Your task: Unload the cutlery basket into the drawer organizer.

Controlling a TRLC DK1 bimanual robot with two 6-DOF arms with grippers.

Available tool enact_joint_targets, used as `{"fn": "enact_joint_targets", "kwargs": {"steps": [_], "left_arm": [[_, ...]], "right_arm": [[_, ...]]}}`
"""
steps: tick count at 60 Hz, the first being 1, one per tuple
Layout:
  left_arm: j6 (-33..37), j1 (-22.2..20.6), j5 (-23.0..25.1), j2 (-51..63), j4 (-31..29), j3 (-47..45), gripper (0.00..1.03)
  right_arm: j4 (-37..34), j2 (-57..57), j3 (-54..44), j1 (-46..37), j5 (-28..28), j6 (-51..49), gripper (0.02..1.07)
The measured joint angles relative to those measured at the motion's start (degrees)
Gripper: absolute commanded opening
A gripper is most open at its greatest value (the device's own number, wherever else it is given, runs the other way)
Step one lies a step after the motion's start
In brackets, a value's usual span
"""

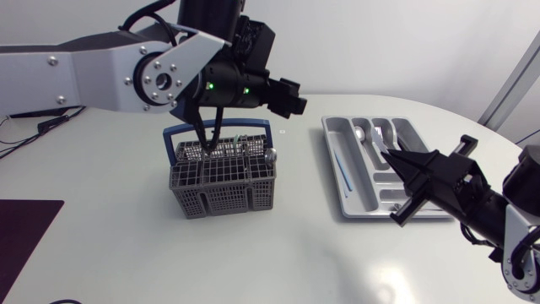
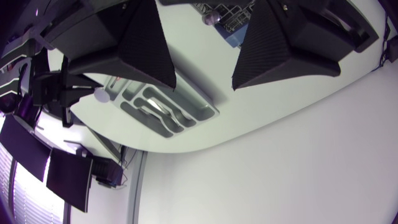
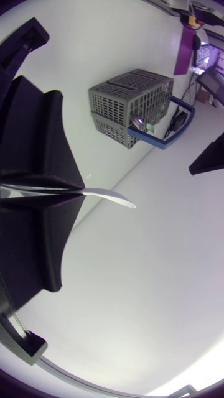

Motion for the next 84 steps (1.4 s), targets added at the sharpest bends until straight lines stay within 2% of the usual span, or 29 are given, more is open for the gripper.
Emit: {"fn": "enact_joint_targets", "kwargs": {"steps": [7, 22, 48, 60, 84], "left_arm": [[3.67, 2.45, 4.09, 0.68, -4.7, 0.0, 0.63], [9.62, 4.44, 6.93, 0.79, -12.22, 0.02, 0.63], [13.53, 4.98, 8.52, 0.92, -16.24, 0.31, 0.63], [13.53, 4.9, 8.7, 2.86, -17.66, 0.5, 0.63], [13.53, 3.45, 9.7, 7.21, -20.0, 5.07, 0.66]], "right_arm": [[0.04, -1.95, -2.6, -3.96, -3.43, -6.1, 0.08], [1.25, 2.8, -3.45, -11.17, -10.29, -16.04, 0.08], [4.59, 15.39, -3.48, -27.41, -25.49, -34.4, 0.08], [4.96, 25.16, -2.05, -30.82, -28.87, -42.71, 0.08], [4.96, 36.87, 6.89, -32.65, -29.75, -54.05, 0.08]]}}
